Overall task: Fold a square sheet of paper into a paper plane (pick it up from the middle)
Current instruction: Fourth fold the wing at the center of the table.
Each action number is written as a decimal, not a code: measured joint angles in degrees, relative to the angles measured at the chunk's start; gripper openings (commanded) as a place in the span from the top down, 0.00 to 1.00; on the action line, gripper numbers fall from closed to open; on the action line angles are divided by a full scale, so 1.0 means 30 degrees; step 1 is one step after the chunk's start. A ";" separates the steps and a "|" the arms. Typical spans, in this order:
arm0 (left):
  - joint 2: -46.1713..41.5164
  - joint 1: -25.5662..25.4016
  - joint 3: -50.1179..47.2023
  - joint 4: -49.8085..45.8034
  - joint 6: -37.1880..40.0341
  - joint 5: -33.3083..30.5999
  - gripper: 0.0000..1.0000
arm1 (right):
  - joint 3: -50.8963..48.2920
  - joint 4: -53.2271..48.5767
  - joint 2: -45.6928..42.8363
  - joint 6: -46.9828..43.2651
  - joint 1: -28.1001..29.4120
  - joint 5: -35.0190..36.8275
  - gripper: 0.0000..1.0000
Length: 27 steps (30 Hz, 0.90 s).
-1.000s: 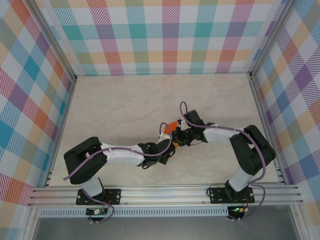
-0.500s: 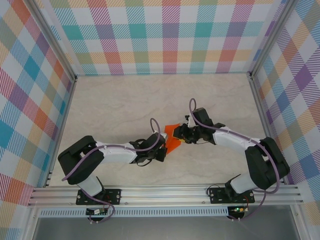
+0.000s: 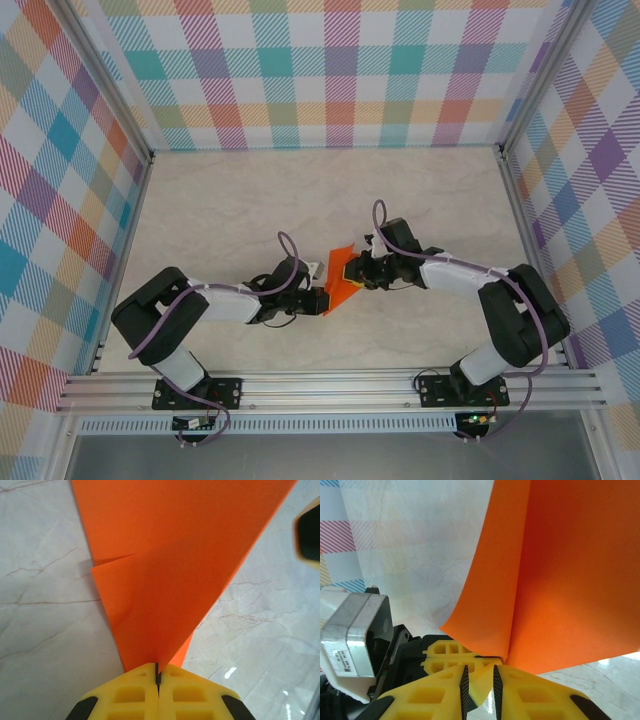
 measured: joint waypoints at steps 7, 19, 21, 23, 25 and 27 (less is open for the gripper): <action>0.0678 0.0692 -0.0036 0.0758 -0.0364 0.1428 0.98 | 0.0255 0.1341 0.1858 0.0539 0.0525 -0.0838 0.83; 0.0750 0.1443 -0.0204 0.1326 -0.0678 0.2659 0.98 | 0.1472 0.2135 0.3934 0.0962 0.0612 -0.0699 0.83; 0.0896 0.1625 -0.0226 0.1392 -0.0685 0.2907 0.98 | 0.1661 0.2127 0.4204 0.0954 0.0612 -0.0576 0.83; 0.1056 0.1719 -0.0277 0.1610 -0.0750 0.3126 0.98 | 0.1800 0.2084 0.4444 0.0947 0.0605 -0.0488 0.83; 0.1202 0.1785 -0.0284 0.1778 -0.0816 0.3359 0.98 | 0.1887 0.2055 0.4670 0.0940 0.0605 -0.0379 0.84; 0.1319 0.1887 -0.0284 0.1931 -0.0962 0.3614 0.98 | 0.1982 0.1953 0.4830 0.0940 0.0612 -0.0270 0.84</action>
